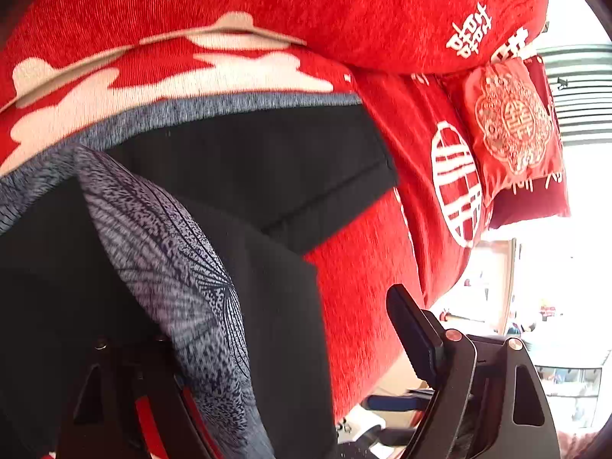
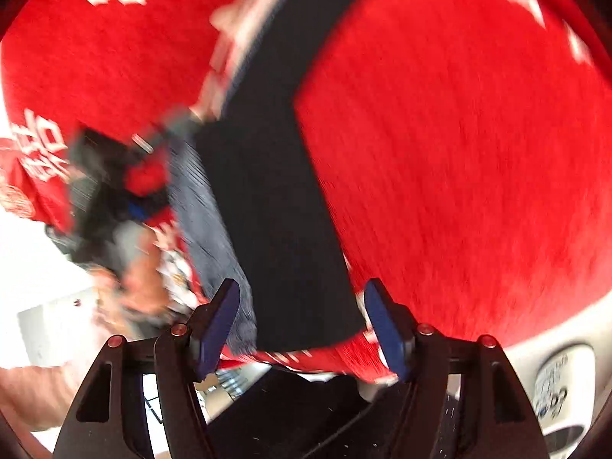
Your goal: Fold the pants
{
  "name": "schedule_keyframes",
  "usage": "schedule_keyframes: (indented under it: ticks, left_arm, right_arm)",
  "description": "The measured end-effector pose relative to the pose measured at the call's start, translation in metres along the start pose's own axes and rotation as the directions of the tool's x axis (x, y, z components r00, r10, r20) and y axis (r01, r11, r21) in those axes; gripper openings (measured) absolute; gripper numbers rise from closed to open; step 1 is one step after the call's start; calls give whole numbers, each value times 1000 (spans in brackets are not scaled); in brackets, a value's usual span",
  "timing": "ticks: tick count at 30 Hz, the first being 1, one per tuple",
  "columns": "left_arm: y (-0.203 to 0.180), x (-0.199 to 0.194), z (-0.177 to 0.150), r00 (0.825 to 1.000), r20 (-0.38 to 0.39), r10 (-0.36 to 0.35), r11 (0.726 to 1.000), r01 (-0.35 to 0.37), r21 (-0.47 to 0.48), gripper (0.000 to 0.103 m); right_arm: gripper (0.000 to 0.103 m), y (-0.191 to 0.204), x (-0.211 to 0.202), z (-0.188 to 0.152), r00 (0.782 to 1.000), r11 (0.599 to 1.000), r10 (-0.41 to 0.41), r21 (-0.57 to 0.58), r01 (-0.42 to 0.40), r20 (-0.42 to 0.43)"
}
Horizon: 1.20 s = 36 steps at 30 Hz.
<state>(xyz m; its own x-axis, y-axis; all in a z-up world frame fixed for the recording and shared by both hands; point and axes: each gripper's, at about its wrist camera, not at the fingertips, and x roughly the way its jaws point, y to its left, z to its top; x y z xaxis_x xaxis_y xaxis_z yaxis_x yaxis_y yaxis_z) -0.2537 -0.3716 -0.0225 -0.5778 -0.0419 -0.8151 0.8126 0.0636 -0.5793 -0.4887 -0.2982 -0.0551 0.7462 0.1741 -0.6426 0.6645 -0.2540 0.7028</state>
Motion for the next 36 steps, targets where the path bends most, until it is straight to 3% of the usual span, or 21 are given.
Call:
schedule_keyframes:
  ticks: [3,5,6,7,8,10,13,16,19,22,26,29,30,31,33,36]
  left_arm:
    - [-1,-1,-10,998,-55,8,1000,-7,25,85]
    - [-3,-2,-20,995,-96,16,998,-11,56,85]
    - [-4,0,-28,991,-130,28,996,-17,83,85]
    - [-5,1,-34,988,-152,30,995,-15,101,85]
    - [-7,1,-38,986,-166,30,994,-12,112,85]
    - [-14,-1,-41,981,-192,8,992,17,126,85]
    - [-28,-13,-25,985,-164,-60,991,78,105,85]
    - [-37,-23,7,992,-91,-92,991,100,87,85]
    - [-45,-29,55,998,24,-59,993,56,106,85]
    - [-46,-27,93,995,96,-10,994,-1,112,85]
    - [-32,-21,131,984,159,77,994,-89,66,85]
    - [-21,-29,142,977,186,102,993,-110,37,85]
    - [-19,-34,139,975,197,106,993,-116,39,85]
    - [-16,-39,134,971,206,121,990,-132,42,85]
    - [-11,-46,120,961,214,173,981,-186,44,85]
    - [3,-53,94,944,211,252,964,-263,28,85]
  right_arm:
    - [71,3,31,-11,997,991,-65,-115,61,-29]
    - [69,-1,44,-9,996,988,-68,-141,59,-54]
    - [60,-5,50,-7,995,989,-64,-136,54,-74]
    - [34,-7,53,-6,995,992,-38,-120,27,-88]
    - [22,-8,54,-6,995,994,-22,-109,11,-97]
    - [10,-5,51,-7,994,994,39,-101,-50,-101]
    - [10,7,29,-2,979,978,191,-66,-196,-68]
    - [10,12,-1,23,941,941,336,-31,-336,23]
    - [10,16,-28,62,892,900,434,-22,-435,130]
    - [10,11,-38,107,865,885,454,3,-465,215]
    - [14,-13,-44,176,864,893,387,102,-439,323]
    - [25,-20,-35,203,920,941,220,179,-287,323]
    - [39,-20,-38,206,929,954,172,181,-240,329]
    - [45,-22,-45,203,924,967,116,170,-189,364]
    - [45,-28,-60,196,907,974,98,149,-173,410]
    - [45,-37,-73,183,903,983,51,138,-121,426]
